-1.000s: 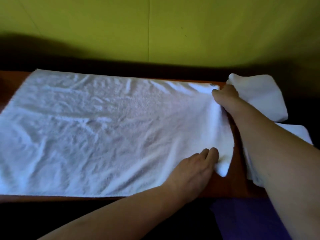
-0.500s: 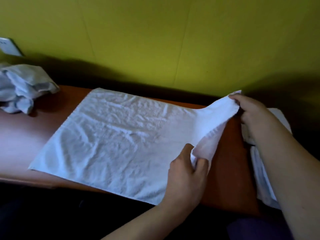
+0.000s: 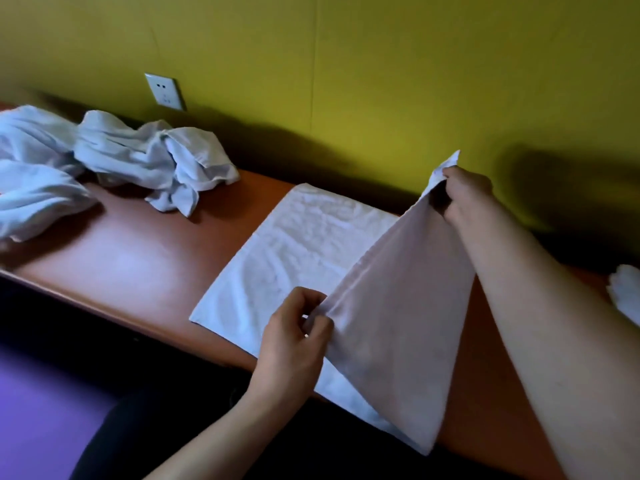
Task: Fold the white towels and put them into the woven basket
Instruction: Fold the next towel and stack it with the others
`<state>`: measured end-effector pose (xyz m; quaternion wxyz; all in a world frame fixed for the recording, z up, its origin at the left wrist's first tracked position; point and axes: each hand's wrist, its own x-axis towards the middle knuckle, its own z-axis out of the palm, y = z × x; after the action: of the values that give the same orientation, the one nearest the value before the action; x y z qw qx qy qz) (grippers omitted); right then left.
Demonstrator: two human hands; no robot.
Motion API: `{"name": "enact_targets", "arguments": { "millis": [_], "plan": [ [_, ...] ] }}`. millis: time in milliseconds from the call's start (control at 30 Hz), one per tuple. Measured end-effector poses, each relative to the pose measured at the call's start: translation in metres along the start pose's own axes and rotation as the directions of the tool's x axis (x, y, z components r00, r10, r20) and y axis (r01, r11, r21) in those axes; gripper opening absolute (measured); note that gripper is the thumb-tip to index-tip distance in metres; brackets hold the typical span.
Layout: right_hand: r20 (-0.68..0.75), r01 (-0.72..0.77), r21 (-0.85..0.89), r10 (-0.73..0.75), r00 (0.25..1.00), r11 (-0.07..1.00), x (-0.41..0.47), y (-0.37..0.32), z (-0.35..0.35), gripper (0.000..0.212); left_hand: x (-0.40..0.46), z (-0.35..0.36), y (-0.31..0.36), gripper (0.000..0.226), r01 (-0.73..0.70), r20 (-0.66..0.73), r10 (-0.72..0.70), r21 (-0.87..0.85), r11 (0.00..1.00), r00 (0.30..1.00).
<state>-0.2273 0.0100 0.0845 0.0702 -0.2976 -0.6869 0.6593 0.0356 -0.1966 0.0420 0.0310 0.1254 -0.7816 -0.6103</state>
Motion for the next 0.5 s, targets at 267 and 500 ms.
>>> {"name": "enact_targets", "arguments": {
  "millis": [267, 500],
  "plan": [
    [0.107, 0.033, -0.084, -0.024, 0.994, 0.996, -0.026, -0.001, 0.129, 0.025, 0.053, -0.093, -0.039, 0.010, 0.092, -0.194, -0.094, -0.021, 0.996, 0.976],
    [0.207, 0.043, -0.107, -0.020, 0.978, 0.993, -0.032, 0.026, 0.209, 0.016, 0.090, -0.141, -0.089, 0.008, 0.211, -0.259, -0.189, 0.060, 0.976, 0.947]
  ]
}}
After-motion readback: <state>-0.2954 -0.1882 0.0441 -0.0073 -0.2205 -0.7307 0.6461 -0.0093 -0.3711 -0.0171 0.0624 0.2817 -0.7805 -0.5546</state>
